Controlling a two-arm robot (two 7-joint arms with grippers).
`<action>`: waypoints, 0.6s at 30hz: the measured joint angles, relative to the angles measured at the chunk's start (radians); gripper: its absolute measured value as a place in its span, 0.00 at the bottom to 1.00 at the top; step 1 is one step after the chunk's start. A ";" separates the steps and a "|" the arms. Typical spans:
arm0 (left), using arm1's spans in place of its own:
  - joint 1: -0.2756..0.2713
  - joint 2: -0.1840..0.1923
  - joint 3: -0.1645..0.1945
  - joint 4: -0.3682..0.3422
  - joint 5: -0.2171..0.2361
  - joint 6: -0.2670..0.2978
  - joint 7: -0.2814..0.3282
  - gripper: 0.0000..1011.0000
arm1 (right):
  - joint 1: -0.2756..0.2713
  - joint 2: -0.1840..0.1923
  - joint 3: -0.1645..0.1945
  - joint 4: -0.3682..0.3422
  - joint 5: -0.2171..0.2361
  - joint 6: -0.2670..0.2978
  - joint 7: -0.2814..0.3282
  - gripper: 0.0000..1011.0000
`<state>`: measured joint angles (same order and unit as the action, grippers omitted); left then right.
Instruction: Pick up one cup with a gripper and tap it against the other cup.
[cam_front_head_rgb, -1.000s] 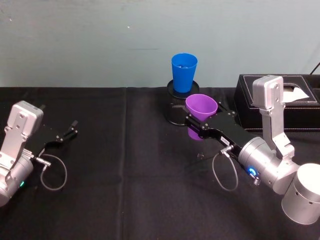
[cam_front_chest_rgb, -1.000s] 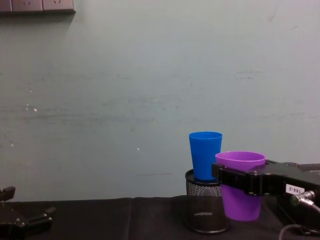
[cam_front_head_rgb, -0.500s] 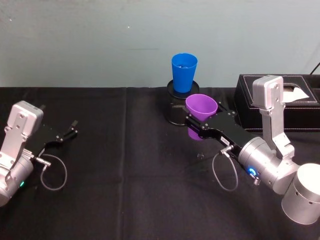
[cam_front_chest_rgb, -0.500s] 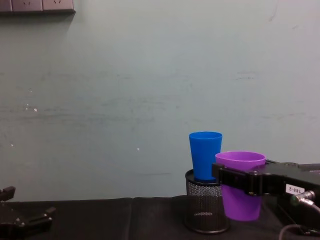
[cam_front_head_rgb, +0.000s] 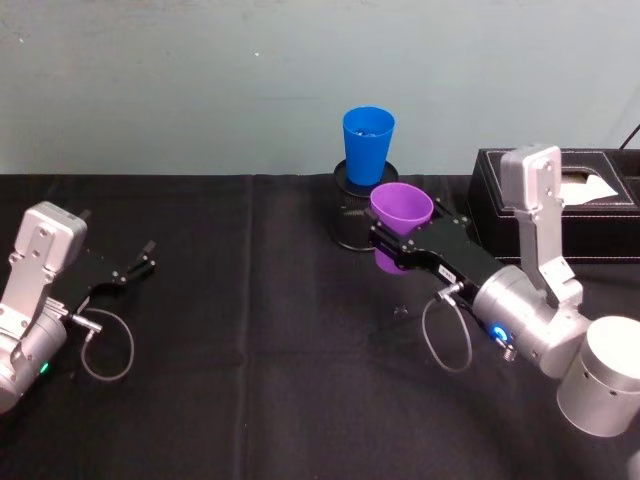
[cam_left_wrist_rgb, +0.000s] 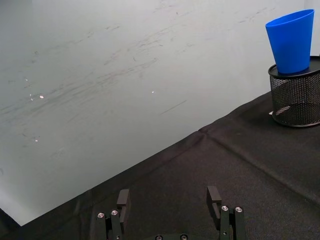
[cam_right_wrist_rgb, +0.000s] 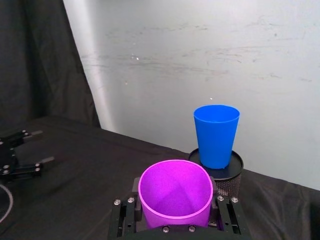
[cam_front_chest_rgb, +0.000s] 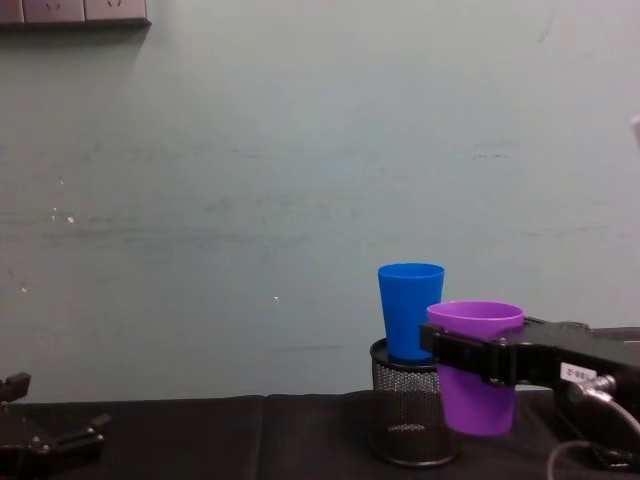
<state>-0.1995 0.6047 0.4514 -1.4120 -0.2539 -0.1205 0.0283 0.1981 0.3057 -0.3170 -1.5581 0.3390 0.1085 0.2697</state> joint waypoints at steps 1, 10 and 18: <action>0.000 0.000 0.000 0.000 0.000 0.000 0.000 0.99 | 0.008 -0.004 -0.001 0.010 -0.002 0.000 0.001 0.72; 0.000 0.000 0.000 0.000 0.000 0.000 0.000 0.99 | 0.101 -0.050 -0.008 0.120 -0.022 0.004 0.005 0.72; 0.000 0.000 0.000 0.000 0.000 0.000 0.000 0.99 | 0.195 -0.102 -0.009 0.245 -0.033 0.003 0.004 0.72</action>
<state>-0.1995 0.6047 0.4514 -1.4120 -0.2539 -0.1205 0.0283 0.3927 0.2041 -0.3261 -1.3131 0.3064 0.1118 0.2741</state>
